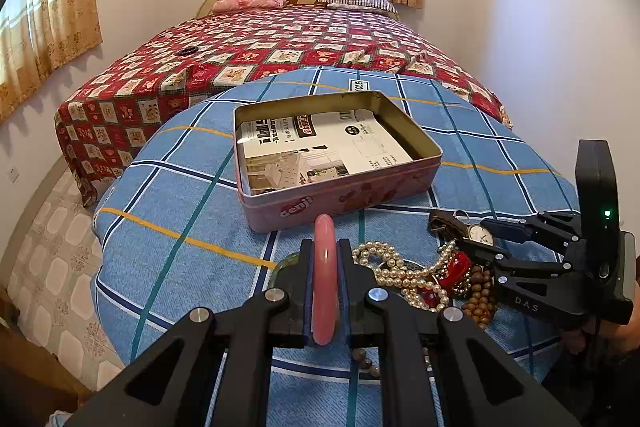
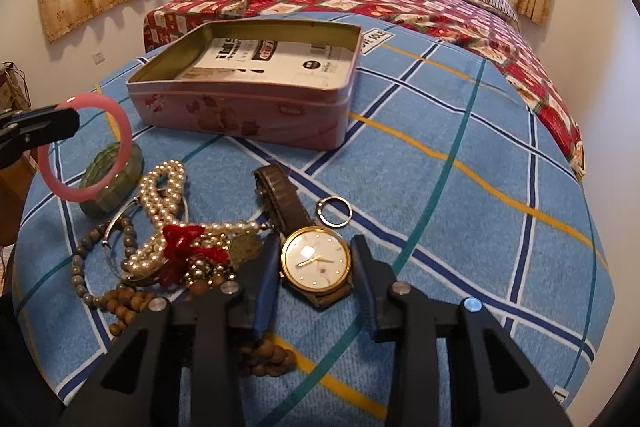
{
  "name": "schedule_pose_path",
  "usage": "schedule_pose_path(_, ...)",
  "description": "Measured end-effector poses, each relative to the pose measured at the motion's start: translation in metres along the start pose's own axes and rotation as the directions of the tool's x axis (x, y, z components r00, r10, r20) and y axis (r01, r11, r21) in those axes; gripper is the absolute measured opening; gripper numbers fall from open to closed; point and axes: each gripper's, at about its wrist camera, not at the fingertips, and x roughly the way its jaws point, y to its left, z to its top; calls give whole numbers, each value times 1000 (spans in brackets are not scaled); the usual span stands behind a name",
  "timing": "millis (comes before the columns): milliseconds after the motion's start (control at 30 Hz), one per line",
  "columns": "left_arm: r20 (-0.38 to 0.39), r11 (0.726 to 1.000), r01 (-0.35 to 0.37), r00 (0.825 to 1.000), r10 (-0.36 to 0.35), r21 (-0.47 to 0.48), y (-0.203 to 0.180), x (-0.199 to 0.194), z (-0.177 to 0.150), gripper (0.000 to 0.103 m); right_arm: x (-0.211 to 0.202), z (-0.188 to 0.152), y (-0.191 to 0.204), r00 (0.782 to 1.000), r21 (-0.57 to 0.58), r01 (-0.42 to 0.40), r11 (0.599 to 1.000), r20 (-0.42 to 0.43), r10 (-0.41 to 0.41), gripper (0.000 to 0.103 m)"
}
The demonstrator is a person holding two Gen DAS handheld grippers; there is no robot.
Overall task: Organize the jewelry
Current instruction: 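Carry the pink bangle and gold watch over the open pink tin with both tools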
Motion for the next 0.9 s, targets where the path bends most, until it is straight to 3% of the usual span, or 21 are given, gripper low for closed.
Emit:
schedule_pose_path(567,36,1000,-20,999,20,13,3,-10,11,10,-31,22,13,992,-37,39,999,119,-34,38)
schedule_pose_path(900,85,999,-47,995,45,22,12,-13,37,10,-33,49,12,986,-55,59,997,160,-49,38)
